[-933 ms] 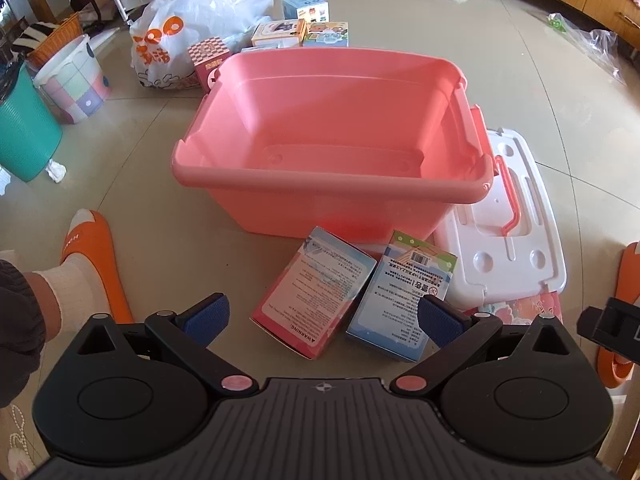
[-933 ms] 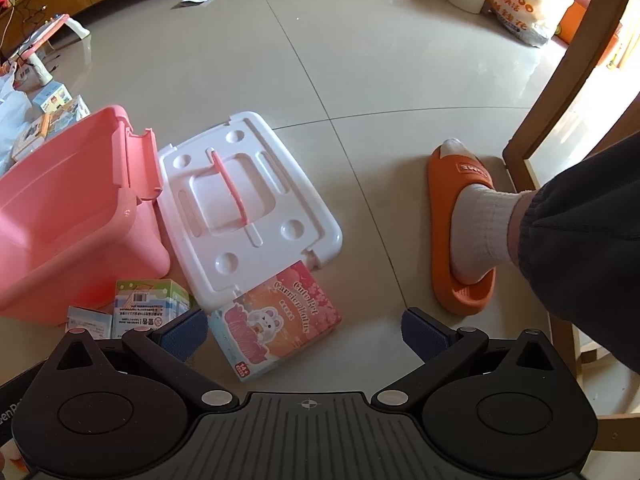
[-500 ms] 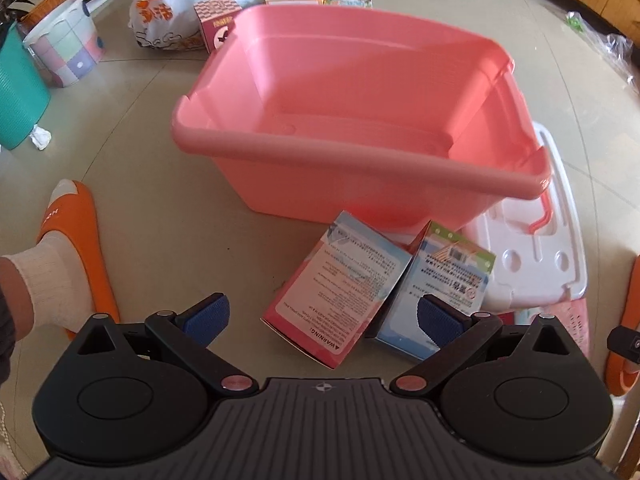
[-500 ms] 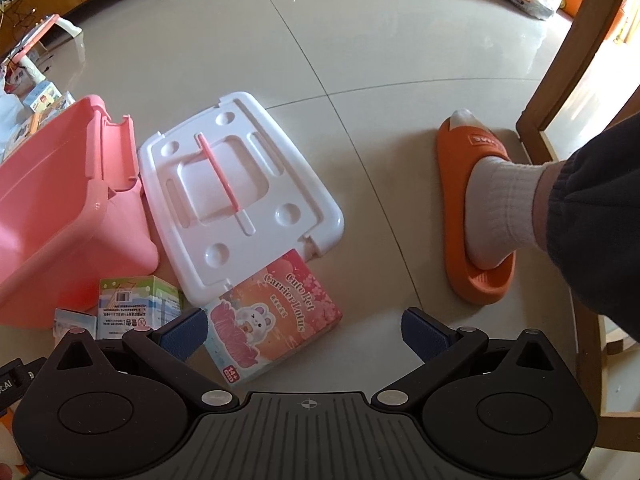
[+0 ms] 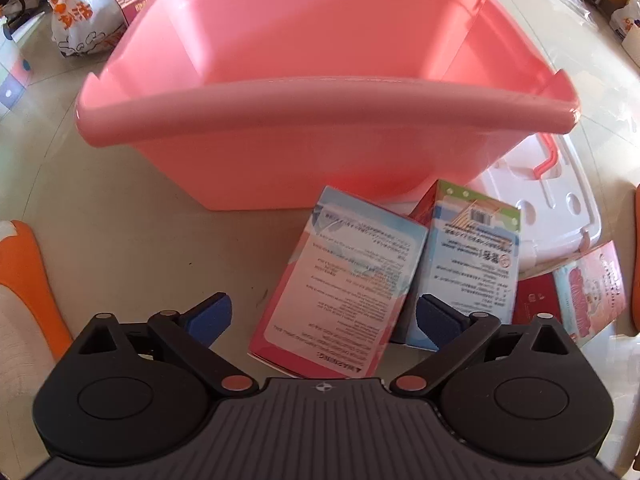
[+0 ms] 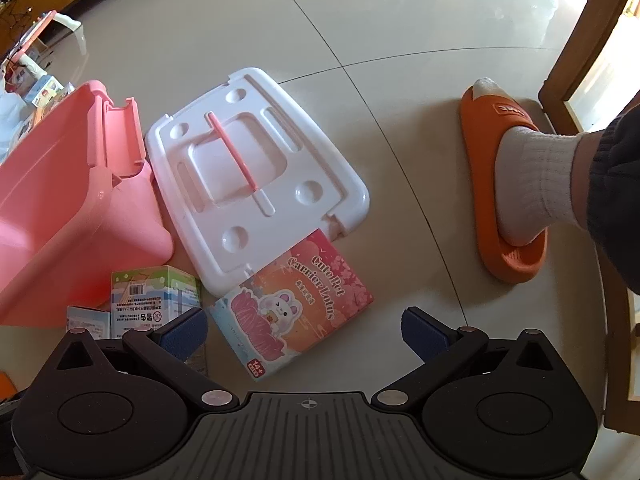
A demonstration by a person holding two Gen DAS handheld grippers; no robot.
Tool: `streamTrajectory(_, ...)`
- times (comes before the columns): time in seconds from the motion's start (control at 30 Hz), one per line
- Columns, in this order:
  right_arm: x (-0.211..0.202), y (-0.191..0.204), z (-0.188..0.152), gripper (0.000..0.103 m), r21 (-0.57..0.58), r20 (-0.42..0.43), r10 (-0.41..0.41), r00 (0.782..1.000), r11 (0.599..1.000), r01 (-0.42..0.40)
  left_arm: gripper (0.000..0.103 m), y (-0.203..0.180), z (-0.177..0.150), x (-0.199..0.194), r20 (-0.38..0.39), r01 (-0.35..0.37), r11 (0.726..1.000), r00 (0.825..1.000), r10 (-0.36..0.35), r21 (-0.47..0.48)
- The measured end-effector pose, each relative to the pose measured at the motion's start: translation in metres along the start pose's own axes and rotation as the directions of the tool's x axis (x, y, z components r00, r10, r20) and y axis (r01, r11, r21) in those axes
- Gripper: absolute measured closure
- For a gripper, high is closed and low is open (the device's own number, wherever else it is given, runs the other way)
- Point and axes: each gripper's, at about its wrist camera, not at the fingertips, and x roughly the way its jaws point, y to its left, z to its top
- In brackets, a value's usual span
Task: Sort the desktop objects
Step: 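Reach the left gripper toward the white-and-pink WARNING box beside the bin, then close the left gripper on the WARNING box and lift it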
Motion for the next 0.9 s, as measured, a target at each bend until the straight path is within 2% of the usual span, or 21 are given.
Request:
streamTrajectory(0.2,0.005,0.003,-0.003,0.0,-0.002,-0.012,-0.006,1.0,1.0,0.006,0.003,0.002,0.001,0.004,-0.005,0.021,1.0,1.0,-0.021,0.007)
streamTrajectory(0.3,0.006,0.004,-0.003,0.0,-0.005,-0.017,-0.01,1.0,1.0,0.01,0.004,-0.01,0.002,0.008,-0.036,0.004,0.996,0.999,-0.001,0.092)
streamTrajectory(0.4,0.008,0.005,-0.004,0.0,-0.005,-0.022,-0.008,1.0,1.0,0.007,0.004,-0.027,-0.002,0.015,-0.049,-0.043,0.979,0.997,0.054,0.198)
streamTrajectory(0.47,0.008,0.005,-0.004,0.0,-0.007,-0.024,-0.009,1.0,1.0,0.009,0.006,-0.033,-0.002,0.019,-0.046,-0.066,0.973,0.996,0.078,0.222)
streamTrajectory(0.53,0.008,0.005,-0.003,0.0,-0.008,-0.023,-0.012,1.0,1.0,0.012,0.012,-0.032,0.0,0.021,-0.041,-0.055,0.981,0.997,0.064,0.186)
streamTrajectory(0.57,0.008,0.005,-0.004,0.0,-0.009,-0.025,-0.012,1.0,1.0,0.012,0.022,-0.03,0.003,0.022,-0.047,-0.036,0.988,0.998,0.044,0.151)
streamTrajectory(0.67,0.009,0.005,-0.005,0.0,-0.009,-0.032,-0.01,0.999,1.0,0.01,0.023,-0.027,0.009,0.025,-0.062,0.013,0.997,0.998,-0.009,0.073)
streamTrajectory(0.8,0.01,0.006,-0.005,0.0,-0.007,-0.037,-0.008,0.999,1.0,0.007,0.023,-0.038,0.012,0.03,-0.067,0.008,0.997,0.998,-0.002,0.079)
streamTrajectory(0.9,0.012,0.007,-0.005,0.0,-0.012,-0.044,-0.006,0.999,1.0,0.006,0.026,-0.048,0.012,0.03,-0.055,0.016,0.996,0.998,-0.012,0.083)
